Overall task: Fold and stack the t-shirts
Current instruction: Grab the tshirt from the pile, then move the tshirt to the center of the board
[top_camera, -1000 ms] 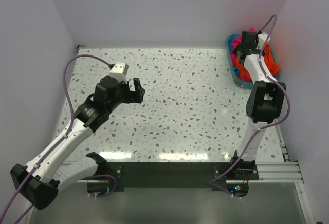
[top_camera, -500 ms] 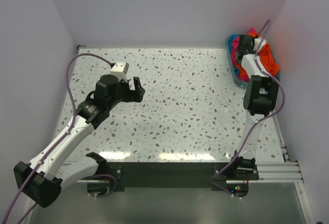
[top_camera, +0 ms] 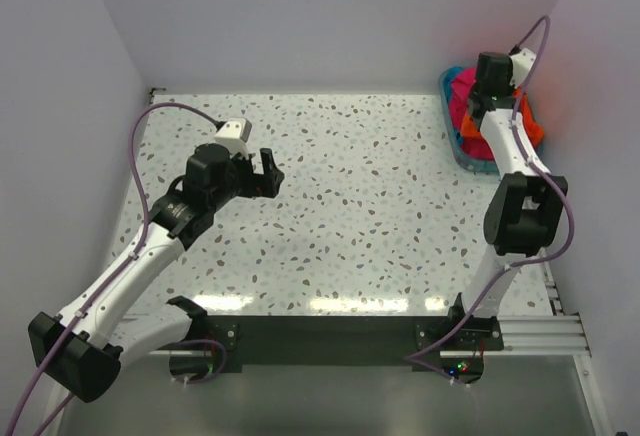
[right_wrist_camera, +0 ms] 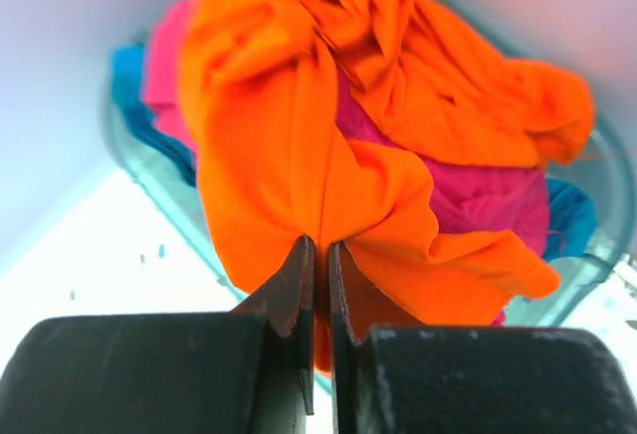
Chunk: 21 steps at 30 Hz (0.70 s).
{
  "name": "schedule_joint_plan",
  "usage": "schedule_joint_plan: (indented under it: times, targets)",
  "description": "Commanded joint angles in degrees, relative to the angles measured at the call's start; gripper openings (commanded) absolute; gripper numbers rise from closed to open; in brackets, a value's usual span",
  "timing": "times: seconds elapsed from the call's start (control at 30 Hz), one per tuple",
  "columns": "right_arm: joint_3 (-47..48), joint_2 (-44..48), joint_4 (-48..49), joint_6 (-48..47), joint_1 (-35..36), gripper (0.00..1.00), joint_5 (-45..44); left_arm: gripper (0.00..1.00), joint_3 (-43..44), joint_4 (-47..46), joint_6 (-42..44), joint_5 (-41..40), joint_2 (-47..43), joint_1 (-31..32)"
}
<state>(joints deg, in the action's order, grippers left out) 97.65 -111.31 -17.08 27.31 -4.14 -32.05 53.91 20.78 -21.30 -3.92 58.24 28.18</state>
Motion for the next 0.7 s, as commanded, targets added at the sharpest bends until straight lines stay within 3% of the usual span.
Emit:
schedule_joint_plan:
  times: [0.0,0.17,0.37,0.67]
  targets:
    - [-1.93,8.64,6.97,-3.04,2.29,0.00,-2.92,0.98,1.55,-3.11,0.12,1.37,0.21,-0.50]
    - [-2.03,17.51,9.52,-8.66,8.51,0.00,-3.11,0.98,2.60,-3.20,0.03,1.29,0.21,-0.59]
    - [2.11,24.72,7.33,-10.96,19.14,0.00,3.31,0.98,3.83,-3.20,-0.76,-0.29,-0.32,-0.67]
    - [3.51,29.13,4.16,-9.55,34.00,0.00,12.81,0.97,5.94,-1.97,-2.43,-1.70,-1.81,-0.76]
